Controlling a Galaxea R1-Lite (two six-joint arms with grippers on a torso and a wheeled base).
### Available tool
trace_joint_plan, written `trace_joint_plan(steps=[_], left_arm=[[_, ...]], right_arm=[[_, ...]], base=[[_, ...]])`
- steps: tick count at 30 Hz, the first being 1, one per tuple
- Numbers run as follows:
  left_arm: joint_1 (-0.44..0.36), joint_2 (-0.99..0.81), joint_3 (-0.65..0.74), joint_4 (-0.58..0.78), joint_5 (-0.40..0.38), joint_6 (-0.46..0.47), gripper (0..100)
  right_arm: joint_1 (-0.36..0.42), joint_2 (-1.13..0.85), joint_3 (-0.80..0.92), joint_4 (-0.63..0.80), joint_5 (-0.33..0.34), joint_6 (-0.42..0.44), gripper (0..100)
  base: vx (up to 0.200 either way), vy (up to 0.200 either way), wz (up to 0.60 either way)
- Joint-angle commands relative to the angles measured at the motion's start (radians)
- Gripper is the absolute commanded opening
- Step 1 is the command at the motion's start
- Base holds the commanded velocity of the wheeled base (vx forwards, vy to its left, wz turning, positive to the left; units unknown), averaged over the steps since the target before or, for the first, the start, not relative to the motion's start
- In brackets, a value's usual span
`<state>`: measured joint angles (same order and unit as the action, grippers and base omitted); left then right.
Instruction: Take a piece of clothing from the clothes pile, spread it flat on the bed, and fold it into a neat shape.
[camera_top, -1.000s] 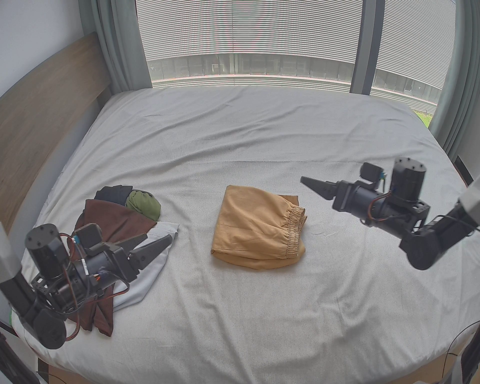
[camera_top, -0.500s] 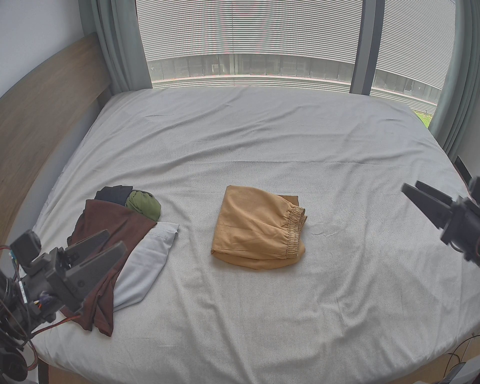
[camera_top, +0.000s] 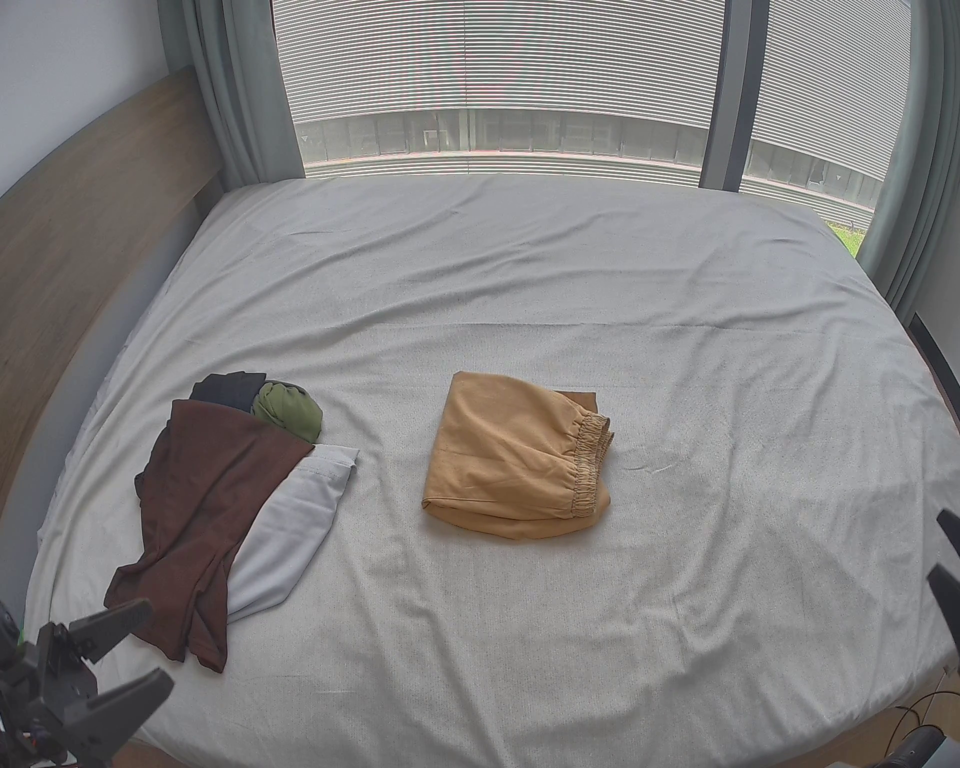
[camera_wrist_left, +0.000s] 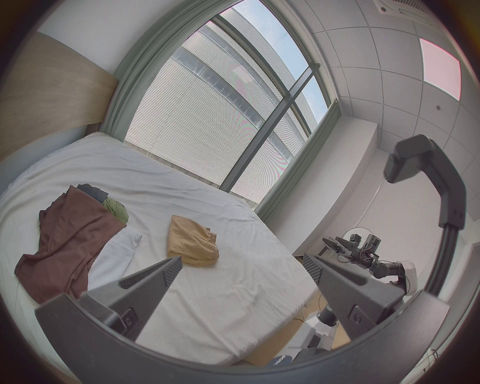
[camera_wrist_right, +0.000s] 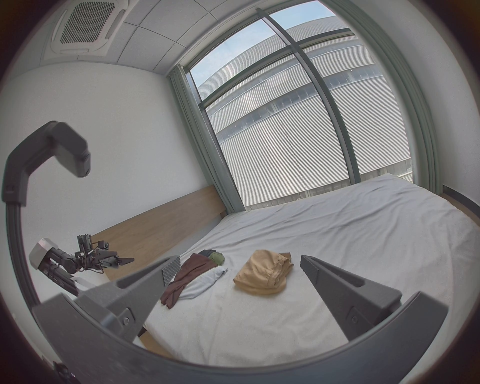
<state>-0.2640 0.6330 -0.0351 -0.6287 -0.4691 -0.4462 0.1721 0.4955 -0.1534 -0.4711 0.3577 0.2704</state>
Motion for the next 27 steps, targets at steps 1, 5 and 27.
trace_joint_plan(steps=[1, 5, 27], left_arm=[[-0.003, -0.372, -0.06, 0.27, 0.001, 0.003, 100], [-0.001, -0.452, -0.069, 0.382, 0.001, 0.003, 100], [0.08, -0.535, -0.066, 0.494, 0.006, 0.084, 100]], right_arm=[[-0.029, -0.4, 0.046, 0.258, 0.0, -0.002, 100], [-0.033, -0.407, 0.057, 0.276, -0.04, -0.008, 100], [-0.14, -0.434, 0.052, 0.27, -0.082, -0.014, 100]], base=[[0.0, 0.0, 0.0], [0.0, 0.0, 0.0], [0.0, 0.0, 0.0]])
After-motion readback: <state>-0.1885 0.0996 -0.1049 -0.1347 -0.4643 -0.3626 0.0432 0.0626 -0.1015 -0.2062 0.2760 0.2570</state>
